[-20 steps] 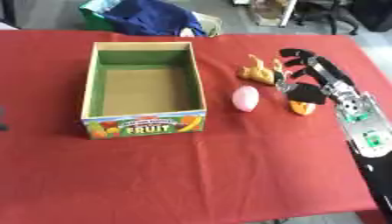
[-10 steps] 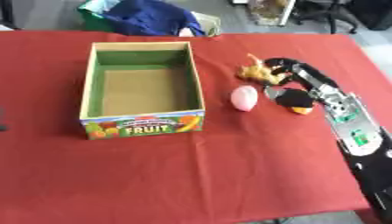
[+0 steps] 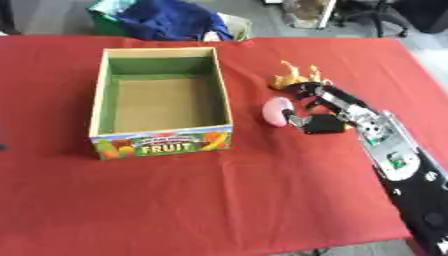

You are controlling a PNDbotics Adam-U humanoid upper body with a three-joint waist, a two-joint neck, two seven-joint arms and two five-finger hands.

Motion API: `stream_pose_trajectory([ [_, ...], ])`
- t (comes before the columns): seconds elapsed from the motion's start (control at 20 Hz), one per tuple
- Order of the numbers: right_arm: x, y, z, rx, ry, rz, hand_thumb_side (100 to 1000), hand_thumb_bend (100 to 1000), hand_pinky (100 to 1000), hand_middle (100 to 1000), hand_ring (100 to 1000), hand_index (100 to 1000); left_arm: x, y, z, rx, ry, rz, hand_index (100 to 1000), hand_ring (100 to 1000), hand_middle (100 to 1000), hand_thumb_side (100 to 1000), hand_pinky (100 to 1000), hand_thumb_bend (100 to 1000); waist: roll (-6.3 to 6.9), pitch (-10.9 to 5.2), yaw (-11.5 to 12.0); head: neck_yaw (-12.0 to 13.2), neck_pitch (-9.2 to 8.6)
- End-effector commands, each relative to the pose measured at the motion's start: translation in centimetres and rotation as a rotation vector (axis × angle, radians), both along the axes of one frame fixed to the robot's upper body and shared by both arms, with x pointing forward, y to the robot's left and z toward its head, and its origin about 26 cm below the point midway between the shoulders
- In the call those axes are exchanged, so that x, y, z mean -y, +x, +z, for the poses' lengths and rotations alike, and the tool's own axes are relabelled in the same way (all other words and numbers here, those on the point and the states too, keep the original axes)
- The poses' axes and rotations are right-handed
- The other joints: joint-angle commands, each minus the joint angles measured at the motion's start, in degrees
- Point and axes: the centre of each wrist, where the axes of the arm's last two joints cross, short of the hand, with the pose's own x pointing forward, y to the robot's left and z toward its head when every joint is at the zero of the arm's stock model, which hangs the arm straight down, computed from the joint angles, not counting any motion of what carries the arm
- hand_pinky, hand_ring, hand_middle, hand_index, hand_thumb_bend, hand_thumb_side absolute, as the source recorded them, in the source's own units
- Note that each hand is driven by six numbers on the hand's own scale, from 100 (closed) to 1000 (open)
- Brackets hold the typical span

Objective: Pick up objects on the table and place them in the box.

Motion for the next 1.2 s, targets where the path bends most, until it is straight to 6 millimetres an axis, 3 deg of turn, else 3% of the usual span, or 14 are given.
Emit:
stream_pose_trajectory([
  [0.05,-0.1,0.2,1.7,0.061,-0.084,-0.006,401,230,791,910,905,945,-0.3,0.1,0.7,0.021,0.009,-0.006,616,681,513,417,544,572,0.18,-0.75,0.0,-0.1,0.0],
  [0.25,-0.5,0.4,1.9,0.106,-0.149,-0.043,359,256,808,914,912,946,-0.3,0.1,0.7,0.02,0.009,-0.006,616,682,513,414,545,574,0.22,-0.78,-0.1,-0.2,-0.09],
  [0.7,-1.7,1.2,1.4,0.096,-0.19,-0.034,356,255,803,884,900,933,-0.2,0.0,0.7,0.018,0.009,-0.009,617,684,514,417,545,569,0.35,-0.84,-0.1,-0.3,-0.12],
  [0.95,-2.2,1.7,1.3,0.106,-0.223,-0.042,266,243,796,841,878,907,-0.2,0.0,0.7,0.018,0.008,-0.01,617,684,514,418,546,568,0.4,-0.85,0.0,-0.4,-0.13],
  [1.05,-2.3,1.8,1.2,0.11,-0.25,-0.054,188,246,800,826,870,900,-0.2,0.0,0.7,0.017,0.008,-0.011,617,685,514,418,546,567,0.36,-0.84,0.1,-0.4,-0.12],
  [1.2,-2.5,1.9,1.0,0.121,-0.302,-0.069,220,256,805,817,868,893,-0.2,0.0,0.6,0.017,0.008,-0.012,617,685,515,418,546,566,0.31,-0.81,0.1,-0.4,-0.09],
])
